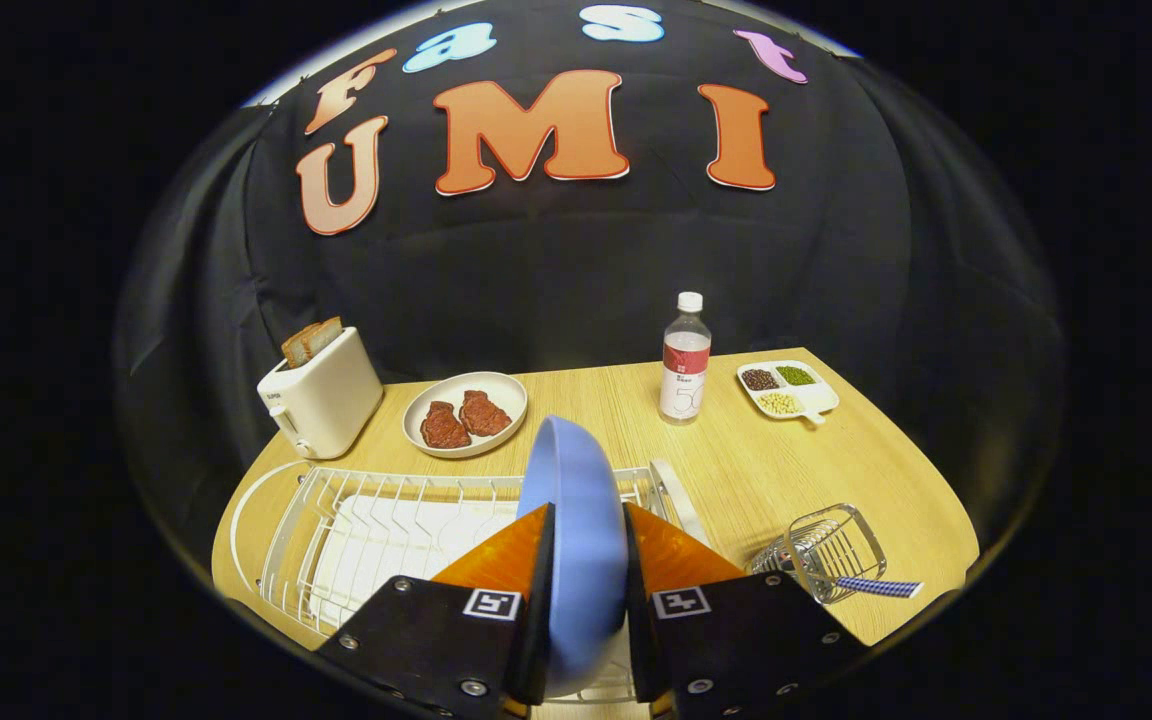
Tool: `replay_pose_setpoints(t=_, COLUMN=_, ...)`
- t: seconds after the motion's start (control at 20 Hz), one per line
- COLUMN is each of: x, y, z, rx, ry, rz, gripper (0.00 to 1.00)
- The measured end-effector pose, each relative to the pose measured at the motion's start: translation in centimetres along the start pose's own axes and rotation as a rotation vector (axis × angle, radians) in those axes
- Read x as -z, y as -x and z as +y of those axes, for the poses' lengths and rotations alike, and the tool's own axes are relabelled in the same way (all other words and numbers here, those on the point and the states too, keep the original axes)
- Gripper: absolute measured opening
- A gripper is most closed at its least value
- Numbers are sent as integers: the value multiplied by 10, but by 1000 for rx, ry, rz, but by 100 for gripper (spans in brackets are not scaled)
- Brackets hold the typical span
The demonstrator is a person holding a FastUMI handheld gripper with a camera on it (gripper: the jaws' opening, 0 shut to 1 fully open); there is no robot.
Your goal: Take the plate from the dish rack, then take the spoon from the basket and place it into the plate.
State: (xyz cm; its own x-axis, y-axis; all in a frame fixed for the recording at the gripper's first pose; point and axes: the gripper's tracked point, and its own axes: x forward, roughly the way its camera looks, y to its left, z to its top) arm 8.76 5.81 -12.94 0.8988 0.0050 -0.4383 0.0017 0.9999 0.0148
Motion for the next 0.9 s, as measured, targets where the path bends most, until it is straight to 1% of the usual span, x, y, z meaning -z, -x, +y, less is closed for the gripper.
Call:
replay_pose_setpoints(t=0.1, x=-5, y=-1, z=-9, rx=56, ry=-9, rz=-3, gripper=28)
replay_pose_setpoints(t=0.15, x=-6, y=-1, z=-9, rx=70, ry=3, rz=1, gripper=25)
replay_pose_setpoints(t=0.25, x=-11, y=2, z=-10, rx=105, ry=47, rz=-3, gripper=22)
replay_pose_setpoints(t=0.35, x=-18, y=5, z=-8, rx=127, ry=79, rz=-9, gripper=22)
replay_pose_setpoints(t=0.55, x=-29, y=13, z=-2, rx=172, ry=182, rz=-20, gripper=22)
replay_pose_setpoints(t=0.65, x=-40, y=21, z=-4, rx=211, ry=234, rz=-48, gripper=22)
replay_pose_setpoints(t=0.75, x=-51, y=31, z=-3, rx=214, ry=240, rz=-71, gripper=22)
replay_pose_setpoints(t=0.9, x=-59, y=51, z=-7, rx=206, ry=213, rz=-96, gripper=21)
